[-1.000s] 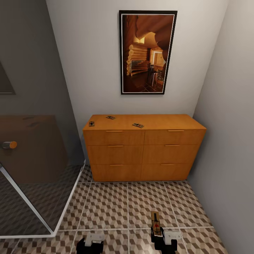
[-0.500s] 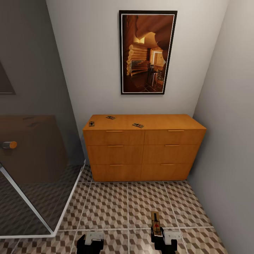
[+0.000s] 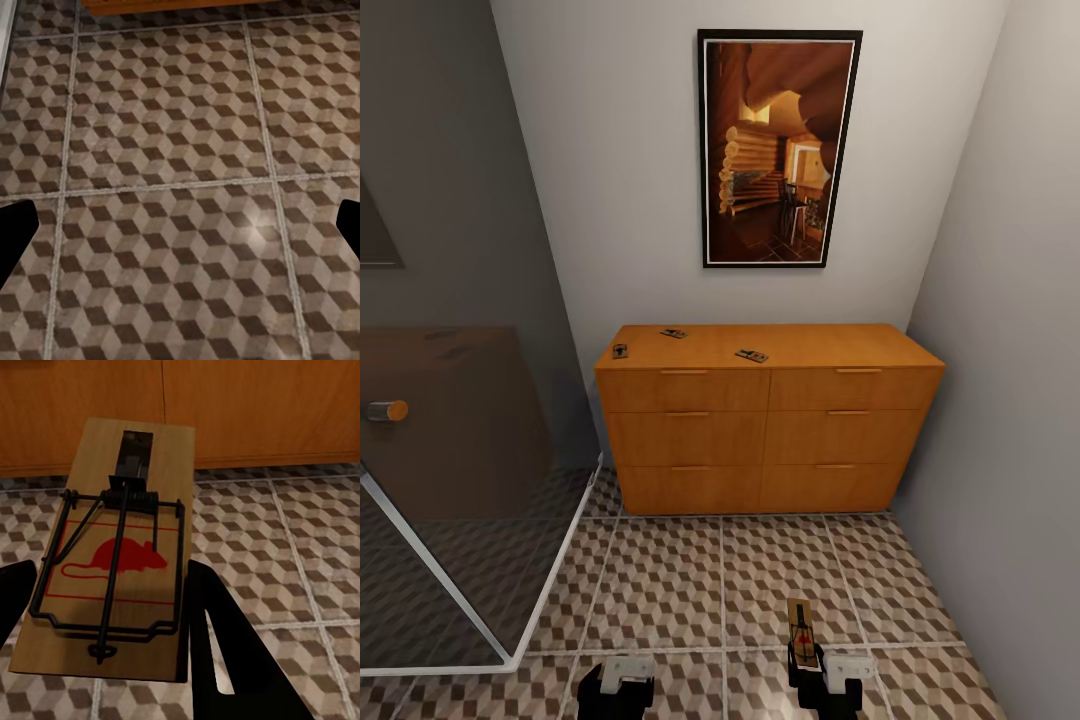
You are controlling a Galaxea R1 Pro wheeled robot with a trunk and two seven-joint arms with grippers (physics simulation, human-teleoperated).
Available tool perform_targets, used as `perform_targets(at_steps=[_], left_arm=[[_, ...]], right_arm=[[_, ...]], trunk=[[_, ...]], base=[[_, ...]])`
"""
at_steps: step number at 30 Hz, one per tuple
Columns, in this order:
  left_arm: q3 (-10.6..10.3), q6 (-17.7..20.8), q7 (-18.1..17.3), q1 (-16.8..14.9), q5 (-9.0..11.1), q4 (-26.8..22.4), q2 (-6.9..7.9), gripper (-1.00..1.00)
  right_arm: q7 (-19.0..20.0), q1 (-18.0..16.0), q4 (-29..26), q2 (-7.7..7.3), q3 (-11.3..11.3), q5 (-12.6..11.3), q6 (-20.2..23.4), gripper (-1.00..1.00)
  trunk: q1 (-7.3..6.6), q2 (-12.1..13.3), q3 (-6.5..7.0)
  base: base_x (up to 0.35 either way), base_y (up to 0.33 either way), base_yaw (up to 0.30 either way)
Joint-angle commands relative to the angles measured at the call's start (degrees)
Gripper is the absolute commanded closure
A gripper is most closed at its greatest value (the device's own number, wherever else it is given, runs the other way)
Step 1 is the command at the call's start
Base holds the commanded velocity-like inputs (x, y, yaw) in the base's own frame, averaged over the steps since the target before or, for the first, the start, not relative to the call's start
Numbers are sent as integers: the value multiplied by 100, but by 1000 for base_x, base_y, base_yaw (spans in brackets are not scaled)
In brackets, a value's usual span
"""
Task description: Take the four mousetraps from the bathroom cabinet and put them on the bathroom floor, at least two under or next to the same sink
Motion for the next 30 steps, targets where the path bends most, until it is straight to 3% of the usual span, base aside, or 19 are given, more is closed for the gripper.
perform_targets(at_steps=[1, 30], left_arm=[[-31, -15, 50, -4, -5, 4, 4, -100], [-34, -16, 50, -3, -8, 5, 4, -100]], right_arm=[[-28, -4, 4, 1, -13, 43, -12, 100], [-28, -4, 4, 1, -13, 44, -12, 100]], trunk=[[0, -3, -5], [0, -3, -5]], base=[[0, 0, 0], [0, 0, 0]])
